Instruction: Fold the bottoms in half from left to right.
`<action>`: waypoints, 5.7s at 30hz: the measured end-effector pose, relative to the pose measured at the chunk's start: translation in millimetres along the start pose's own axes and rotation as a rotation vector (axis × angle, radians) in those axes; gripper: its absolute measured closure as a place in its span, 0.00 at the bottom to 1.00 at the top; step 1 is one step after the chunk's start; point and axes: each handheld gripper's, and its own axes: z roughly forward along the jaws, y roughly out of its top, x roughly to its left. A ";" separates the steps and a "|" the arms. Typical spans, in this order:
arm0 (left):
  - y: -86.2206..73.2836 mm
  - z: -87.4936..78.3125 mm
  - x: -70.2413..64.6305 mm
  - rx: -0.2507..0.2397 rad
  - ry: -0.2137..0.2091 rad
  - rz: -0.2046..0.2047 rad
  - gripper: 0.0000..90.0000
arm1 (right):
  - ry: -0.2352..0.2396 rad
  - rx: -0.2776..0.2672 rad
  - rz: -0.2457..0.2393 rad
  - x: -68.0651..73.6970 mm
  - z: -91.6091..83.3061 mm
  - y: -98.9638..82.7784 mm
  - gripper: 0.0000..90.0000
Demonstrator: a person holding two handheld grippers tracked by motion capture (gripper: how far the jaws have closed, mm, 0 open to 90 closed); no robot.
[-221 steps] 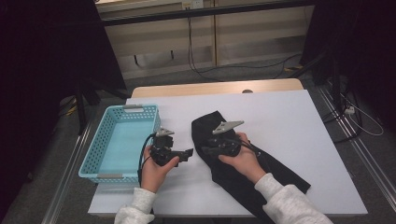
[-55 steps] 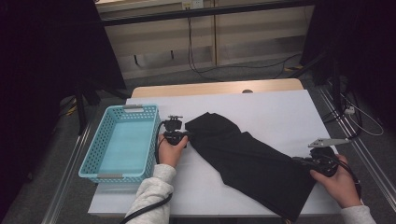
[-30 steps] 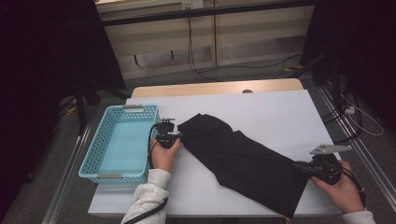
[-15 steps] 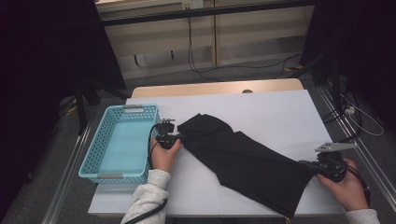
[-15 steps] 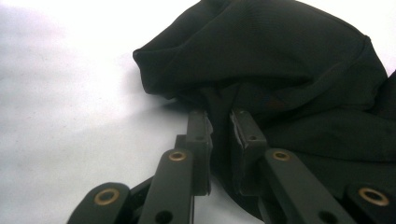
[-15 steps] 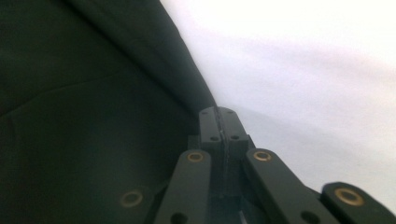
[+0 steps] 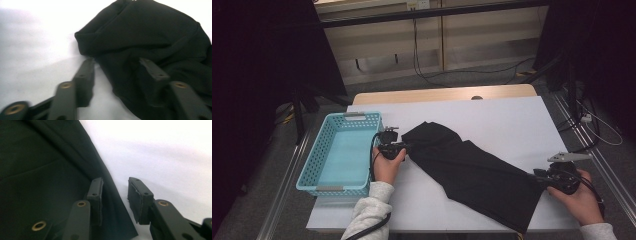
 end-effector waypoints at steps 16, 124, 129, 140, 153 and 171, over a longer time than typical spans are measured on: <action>0.3 0.4 4.6 -0.001 0.020 -0.008 0.42 | 0.048 0.018 0.008 -9.9 -4.8 -0.5 1.00; 19.8 12.0 2.5 0.082 -0.003 -0.006 0.63 | 0.469 0.070 -0.341 147.0 59.8 39.3 0.90; 17.8 13.0 -0.9 0.125 -0.026 -0.015 0.91 | 0.433 0.032 -0.324 143.9 57.6 41.5 0.75; 19.6 -12.7 3.8 0.078 0.000 -0.012 0.94 | 0.354 -0.059 -0.262 121.4 45.8 48.0 0.54; 18.8 17.0 -0.6 0.076 0.040 0.064 0.24 | 0.285 -0.080 -0.215 101.9 42.0 47.7 0.50; 25.1 -6.9 2.7 0.159 0.027 -0.015 0.96 | 0.179 -0.110 -0.137 68.5 28.1 45.2 0.47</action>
